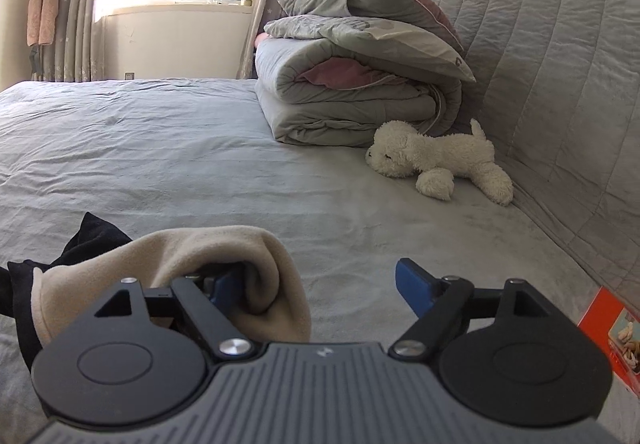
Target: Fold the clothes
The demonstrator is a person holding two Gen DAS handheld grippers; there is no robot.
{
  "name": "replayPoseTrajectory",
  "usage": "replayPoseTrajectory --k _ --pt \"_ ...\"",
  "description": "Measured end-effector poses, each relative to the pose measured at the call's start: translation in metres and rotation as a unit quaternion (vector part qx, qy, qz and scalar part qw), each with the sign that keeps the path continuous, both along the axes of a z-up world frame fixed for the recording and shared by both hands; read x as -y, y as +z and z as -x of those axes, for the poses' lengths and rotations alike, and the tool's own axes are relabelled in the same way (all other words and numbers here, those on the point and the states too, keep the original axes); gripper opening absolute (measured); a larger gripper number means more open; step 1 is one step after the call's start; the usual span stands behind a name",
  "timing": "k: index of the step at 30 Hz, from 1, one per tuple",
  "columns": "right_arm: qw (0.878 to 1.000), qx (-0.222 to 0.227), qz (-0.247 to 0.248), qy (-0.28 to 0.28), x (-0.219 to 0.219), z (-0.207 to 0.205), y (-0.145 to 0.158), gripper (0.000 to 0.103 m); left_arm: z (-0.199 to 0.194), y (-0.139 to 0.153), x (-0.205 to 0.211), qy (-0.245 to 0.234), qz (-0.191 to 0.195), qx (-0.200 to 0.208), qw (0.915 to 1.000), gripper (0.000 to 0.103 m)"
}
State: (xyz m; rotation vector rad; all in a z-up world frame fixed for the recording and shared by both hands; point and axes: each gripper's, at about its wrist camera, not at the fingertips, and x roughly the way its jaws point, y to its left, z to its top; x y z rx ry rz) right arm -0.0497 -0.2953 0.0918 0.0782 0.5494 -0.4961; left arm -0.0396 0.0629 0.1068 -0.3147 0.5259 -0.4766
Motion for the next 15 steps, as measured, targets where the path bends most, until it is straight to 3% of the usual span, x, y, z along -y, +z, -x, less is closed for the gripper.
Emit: replayPoseTrajectory --k 3,5,8,10,13,15 --pt "0.989 -0.013 -0.127 -0.068 0.041 0.002 -0.014 0.082 0.015 -0.009 0.033 -0.129 -0.026 -0.01 0.9913 0.003" --pt "0.974 -0.02 -0.195 -0.115 0.066 0.005 -0.024 0.082 0.031 -0.02 0.061 -0.23 -0.047 -0.021 0.9719 0.003" --pt "0.977 -0.021 -0.172 -0.126 0.068 0.008 -0.017 0.082 0.054 -0.026 0.086 -0.33 -0.078 -0.005 0.9409 0.004" --pt "0.983 -0.006 -0.126 -0.133 0.065 0.012 -0.004 0.082 0.057 -0.023 0.086 -0.35 -0.07 0.0 0.934 0.004" --pt "0.989 0.032 -0.07 -0.123 0.06 0.023 0.01 0.083 0.051 -0.016 0.072 -0.329 -0.056 0.007 0.9426 0.014" --pt "0.995 0.048 -0.079 -0.039 0.046 0.024 0.015 0.083 0.04 -0.015 0.062 -0.281 -0.06 0.001 0.9579 0.028"
